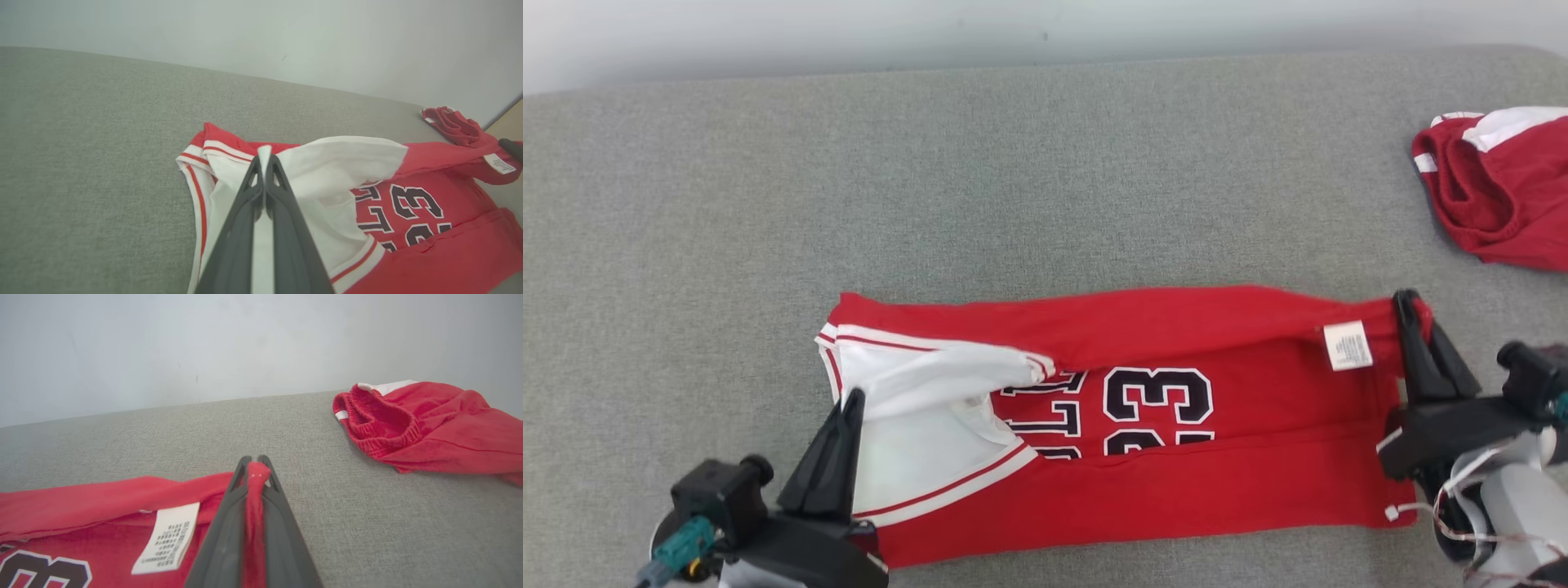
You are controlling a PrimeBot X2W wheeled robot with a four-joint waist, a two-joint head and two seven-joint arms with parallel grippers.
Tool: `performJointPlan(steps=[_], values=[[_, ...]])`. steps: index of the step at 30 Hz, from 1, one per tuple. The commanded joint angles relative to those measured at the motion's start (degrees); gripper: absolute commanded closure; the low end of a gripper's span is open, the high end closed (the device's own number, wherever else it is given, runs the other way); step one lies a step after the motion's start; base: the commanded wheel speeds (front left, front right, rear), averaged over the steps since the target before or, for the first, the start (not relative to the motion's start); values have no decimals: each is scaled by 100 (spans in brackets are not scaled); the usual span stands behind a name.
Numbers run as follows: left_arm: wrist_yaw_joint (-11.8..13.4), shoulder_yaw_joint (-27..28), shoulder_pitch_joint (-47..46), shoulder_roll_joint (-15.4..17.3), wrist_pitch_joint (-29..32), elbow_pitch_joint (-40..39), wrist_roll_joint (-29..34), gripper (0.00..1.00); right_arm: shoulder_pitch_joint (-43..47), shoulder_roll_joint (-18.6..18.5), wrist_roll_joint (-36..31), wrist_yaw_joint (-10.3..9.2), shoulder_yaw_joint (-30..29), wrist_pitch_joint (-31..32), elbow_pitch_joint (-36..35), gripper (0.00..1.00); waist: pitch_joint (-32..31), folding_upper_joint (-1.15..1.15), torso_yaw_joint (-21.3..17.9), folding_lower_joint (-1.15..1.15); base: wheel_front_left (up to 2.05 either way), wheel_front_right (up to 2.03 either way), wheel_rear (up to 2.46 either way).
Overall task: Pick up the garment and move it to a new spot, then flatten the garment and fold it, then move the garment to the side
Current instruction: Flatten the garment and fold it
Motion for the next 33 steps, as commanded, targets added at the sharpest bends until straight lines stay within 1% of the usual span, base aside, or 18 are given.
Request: performJointPlan(steps=[1, 2, 3, 4, 6, 7, 8, 14, 17, 20, 24, 27, 33], values=[[15, 23, 105, -25, -29, 32, -64, 100, 86, 36, -22, -13, -29, -21, -40, 100, -34, 0, 5, 1, 0, 0, 0], [7, 41, 180, -53, -49, 46, -95, 100, 173, 45, -22, -14, -51, -21, -84, 100, -54, 0, 7, 1, 0, 0, 0], [0, 60, 240, -69, -70, 58, -111, 100, 243, 43, -31, -13, -70, -21, -127, 97, -65, 0, 8, 1, 0, 0, 0], [-8, 64, 299, -79, -78, 87, -90, 100, 310, 47, -23, -13, -87, -21, -161, 88, -86, 0, 9, 1, 0, 0, 0], [21, 77, 415, -120, -108, 188, -25, 100, 487, 75, 17, -13, -112, -20, -229, 55, -133, 0, 15, 1, 0, 0, 0], [44, 101, 421, -129, -122, 215, 30, 32, 517, 73, 28, -14, -105, -20, -253, 0, -149, 0, 15, 1, 0, 0, 0], [74, 140, 435, -162, -129, 233, 45, 0, 530, 69, 47, -13, -111, -21, -284, 0, -159, 0, 17, 1, 0, 0, 0], [84, 488, 601, -370, -169, 235, 283, 0, 781, -12, 136, -13, -196, -14, -722, 0, -277, 0, 30, 1, 0, 0, 0], [92, 846, 733, -484, -165, 116, 555, 0, 916, -63, 133, -13, -232, -14, -810, 0, -340, 0, 32, 1, 0, 0, 0], [94, 1277, 884, -628, -163, -26, 973, 0, 992, -78, 124, -13, -254, -14, -736, 0, -417, 0, 32, 1, 0, 0, 0], [27, 1880, 1113, -819, -163, -193, 1576, 0, 1059, -67, 145, -13, -284, 11, -485, 0, -529, 0, 43, 1, 0, 0, 0], [-72, 2239, 1287, -1013, -163, -229, 1921, 0, 1043, -29, 166, -13, -289, 91, -263, 0, -594, 0, 61, 1, 0, 0, 0], [-315, 2779, 1512, -1387, -164, -146, 2465, 0, 929, 70, 253, -13, -298, 334, 234, 0, -686, 0, 158, 1, 0, 0, 0]])
